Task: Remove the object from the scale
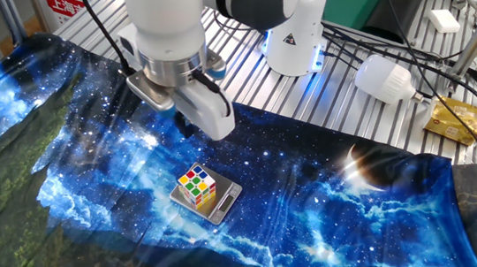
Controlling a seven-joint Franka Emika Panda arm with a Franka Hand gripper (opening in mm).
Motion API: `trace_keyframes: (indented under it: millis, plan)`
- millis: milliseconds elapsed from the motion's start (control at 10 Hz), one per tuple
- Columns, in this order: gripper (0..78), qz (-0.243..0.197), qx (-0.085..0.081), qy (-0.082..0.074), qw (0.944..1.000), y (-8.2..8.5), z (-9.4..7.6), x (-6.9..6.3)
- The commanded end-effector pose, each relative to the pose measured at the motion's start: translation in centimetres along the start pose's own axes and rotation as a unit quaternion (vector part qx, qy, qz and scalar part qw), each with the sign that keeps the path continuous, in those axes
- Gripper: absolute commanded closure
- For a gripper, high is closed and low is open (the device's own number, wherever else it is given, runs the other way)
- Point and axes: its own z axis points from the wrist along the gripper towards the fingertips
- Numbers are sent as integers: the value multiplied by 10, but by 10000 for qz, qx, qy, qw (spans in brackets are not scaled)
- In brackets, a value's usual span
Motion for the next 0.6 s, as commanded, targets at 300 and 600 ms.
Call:
trace_keyframes:
  millis: [300, 600]
  plan:
    - [776, 116, -39, 124, 9998, 0, -1, -1]
    - [776, 26, -18, 130, 9999, 0, -1, 0]
